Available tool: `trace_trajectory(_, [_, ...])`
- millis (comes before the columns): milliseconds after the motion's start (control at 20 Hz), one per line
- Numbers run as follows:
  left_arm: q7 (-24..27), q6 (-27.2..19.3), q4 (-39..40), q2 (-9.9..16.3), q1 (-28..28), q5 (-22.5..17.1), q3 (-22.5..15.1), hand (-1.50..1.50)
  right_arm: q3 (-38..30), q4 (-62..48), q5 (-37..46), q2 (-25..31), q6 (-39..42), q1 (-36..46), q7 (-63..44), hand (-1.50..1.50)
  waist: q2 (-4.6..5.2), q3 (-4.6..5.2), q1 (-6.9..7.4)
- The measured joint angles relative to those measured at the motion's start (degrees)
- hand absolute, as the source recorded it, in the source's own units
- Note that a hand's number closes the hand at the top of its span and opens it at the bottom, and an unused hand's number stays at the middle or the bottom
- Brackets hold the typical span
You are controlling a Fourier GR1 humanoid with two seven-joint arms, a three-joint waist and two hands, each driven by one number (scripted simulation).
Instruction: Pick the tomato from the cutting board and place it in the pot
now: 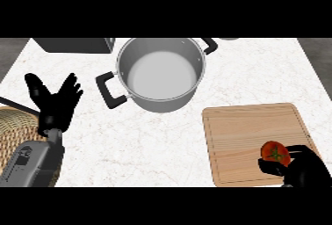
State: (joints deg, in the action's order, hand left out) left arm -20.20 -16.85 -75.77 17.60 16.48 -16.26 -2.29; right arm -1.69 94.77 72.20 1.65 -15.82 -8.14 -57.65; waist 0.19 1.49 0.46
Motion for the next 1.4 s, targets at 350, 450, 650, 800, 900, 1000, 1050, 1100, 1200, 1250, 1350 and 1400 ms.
trace_trajectory(350, [-0.05,0.00,-0.15,0.00,-0.21,0.04,0.21,0.00,0.93,1.34,8.54,-0.53,1.05,0.46,-0.95,1.50,-0.02,-0.02,-0.17])
trace_trajectory(450, [-0.46,0.15,0.01,-0.04,0.06,0.07,0.05,0.00,4.68,1.59,9.75,-0.95,2.58,-0.49,-1.30,1.50,-0.01,0.03,0.05])
trace_trajectory(650, [-0.74,-0.05,0.33,-0.06,0.35,0.11,-0.15,0.00,13.88,3.09,11.30,-1.31,6.02,-2.79,-1.83,1.50,-0.14,0.13,0.24])
trace_trajectory(800, [-0.71,-0.04,0.37,0.03,0.00,0.11,0.06,0.00,19.14,6.78,14.32,-1.40,7.38,-3.94,-2.53,1.50,-0.45,0.16,-0.15])
trace_trajectory(900, [-0.76,-0.22,0.43,0.09,-0.21,0.11,0.19,0.00,22.01,10.11,17.00,-1.43,7.84,-3.48,-2.85,1.50,-0.67,0.19,-0.41])
trace_trajectory(1000, [-0.71,-0.37,0.55,0.13,-0.27,0.13,0.20,0.00,24.46,13.58,20.41,-1.45,8.60,-2.01,-2.99,1.50,-0.85,0.24,-0.52])
trace_trajectory(1050, [-0.72,-0.34,0.65,0.12,-0.19,0.13,0.14,0.00,25.73,15.24,22.12,-1.45,8.94,-0.85,-3.05,1.50,-0.89,0.27,-0.47])
trace_trajectory(1100, [-0.77,-0.35,0.76,0.12,-0.14,0.15,0.12,0.00,27.11,16.92,23.69,-1.46,9.07,0.33,-3.03,1.50,-0.96,0.29,-0.46])
trace_trajectory(1200, [-0.97,-0.34,0.98,0.11,0.01,0.17,0.02,0.00,29.21,20.51,26.39,-1.48,9.57,2.90,-2.83,1.50,-1.07,0.36,-0.37])
trace_trajectory(1250, [-0.85,-0.22,1.02,0.10,0.02,0.17,0.03,0.00,30.23,21.89,27.98,-1.48,9.89,4.15,-2.78,1.50,-1.08,0.35,-0.37])
trace_trajectory(1350, [-0.85,0.01,1.11,0.07,0.19,0.18,-0.08,0.00,32.52,24.01,30.73,-1.48,11.02,6.89,-2.84,1.50,-1.04,0.37,-0.21])
trace_trajectory(1400, [-0.71,0.15,1.15,0.05,0.27,0.19,-0.11,0.00,33.50,24.89,31.86,-1.48,11.69,8.15,-2.89,1.50,-1.01,0.38,-0.14])
